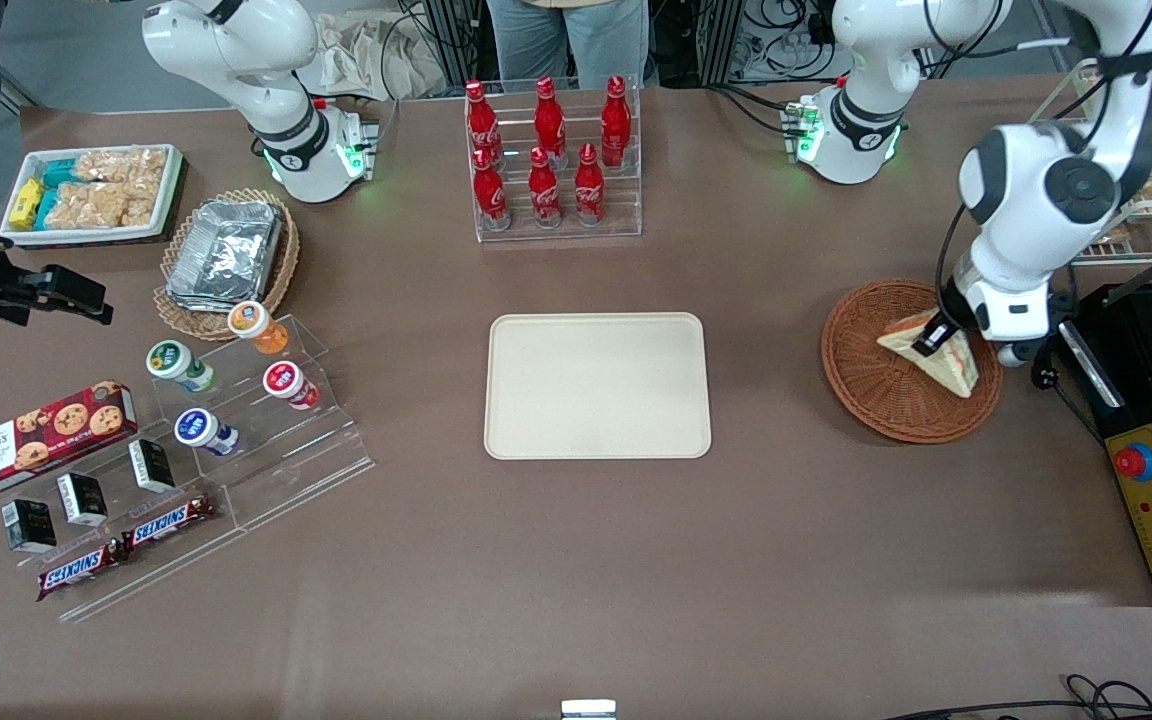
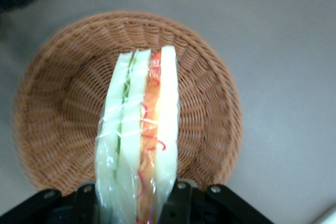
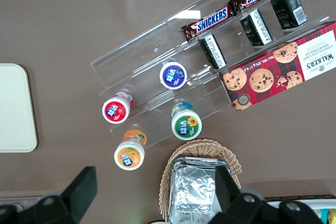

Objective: Place sandwich from basket to tray
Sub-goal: 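Lift the sandwich and carry it toward the cream tray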

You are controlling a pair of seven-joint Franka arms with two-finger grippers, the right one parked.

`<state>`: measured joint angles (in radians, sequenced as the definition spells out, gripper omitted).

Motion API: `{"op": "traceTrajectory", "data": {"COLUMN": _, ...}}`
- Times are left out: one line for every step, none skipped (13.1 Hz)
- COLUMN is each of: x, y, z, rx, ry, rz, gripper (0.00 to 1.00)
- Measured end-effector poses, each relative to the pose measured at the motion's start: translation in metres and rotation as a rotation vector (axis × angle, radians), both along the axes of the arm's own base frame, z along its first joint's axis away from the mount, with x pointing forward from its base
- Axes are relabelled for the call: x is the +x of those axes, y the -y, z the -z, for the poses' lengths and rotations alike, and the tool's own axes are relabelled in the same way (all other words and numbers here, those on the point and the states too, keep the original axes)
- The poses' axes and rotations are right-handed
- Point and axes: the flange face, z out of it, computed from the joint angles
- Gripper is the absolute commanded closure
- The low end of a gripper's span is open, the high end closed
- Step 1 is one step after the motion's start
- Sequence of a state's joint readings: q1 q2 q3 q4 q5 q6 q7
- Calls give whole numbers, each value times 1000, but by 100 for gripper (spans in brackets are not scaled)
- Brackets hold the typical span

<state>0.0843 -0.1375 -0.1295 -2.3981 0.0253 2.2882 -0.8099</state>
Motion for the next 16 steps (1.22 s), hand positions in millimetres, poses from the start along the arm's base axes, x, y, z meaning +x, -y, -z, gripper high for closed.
{"op": "traceTrajectory", "data": {"x": 10, "y": 13, "z": -39, "rx": 10, "ry": -26, "rz": 54, "gripper": 100}}
{"op": "traceTrajectory", "data": {"x": 18, "y": 27, "z": -73, "rx": 17, "ry": -48, "rz": 112, "gripper": 100}}
{"op": "traceTrajectory", "data": {"x": 26, "y": 39, "z": -103, "rx": 19, "ry": -64, "rz": 177, "gripper": 100}}
{"op": "traceTrajectory", "data": {"x": 32, "y": 46, "z": -122, "rx": 11, "ry": -72, "rz": 241, "gripper": 100}}
{"op": "traceTrajectory", "data": {"x": 36, "y": 52, "z": -133, "rx": -15, "ry": -72, "rz": 303, "gripper": 100}}
{"op": "traceTrajectory", "data": {"x": 40, "y": 60, "z": -136, "rx": -44, "ry": -71, "rz": 364, "gripper": 100}}
{"op": "traceTrajectory", "data": {"x": 41, "y": 76, "z": -132, "rx": -60, "ry": -75, "rz": 424, "gripper": 100}}
{"op": "traceTrajectory", "data": {"x": 39, "y": 103, "z": -125, "rx": -67, "ry": -80, "rz": 487, "gripper": 100}}
{"op": "traceTrajectory", "data": {"x": 35, "y": 135, "z": -117, "rx": -69, "ry": -82, "rz": 552, "gripper": 100}}
{"op": "traceTrajectory", "data": {"x": 29, "y": 170, "z": -107, "rx": -71, "ry": -84, "rz": 618, "gripper": 100}}
{"op": "traceTrajectory", "data": {"x": 22, "y": 203, "z": -96, "rx": -75, "ry": -87, "rz": 679, "gripper": 100}}
{"op": "traceTrajectory", "data": {"x": 15, "y": 232, "z": -85, "rx": -81, "ry": -92, "rz": 731, "gripper": 100}}
{"op": "traceTrajectory", "data": {"x": 8, "y": 256, "z": -73, "rx": -87, "ry": -94, "rz": 764, "gripper": 100}}
{"op": "traceTrajectory", "data": {"x": 2, "y": 278, "z": -61, "rx": -93, "ry": -91, "rz": 782, "gripper": 100}}
{"op": "traceTrajectory", "data": {"x": -2, "y": 295, "z": -50, "rx": -99, "ry": -92, "rz": 797, "gripper": 100}}
{"op": "traceTrajectory", "data": {"x": -6, "y": 307, "z": -39, "rx": -104, "ry": -100, "rz": 811, "gripper": 100}}
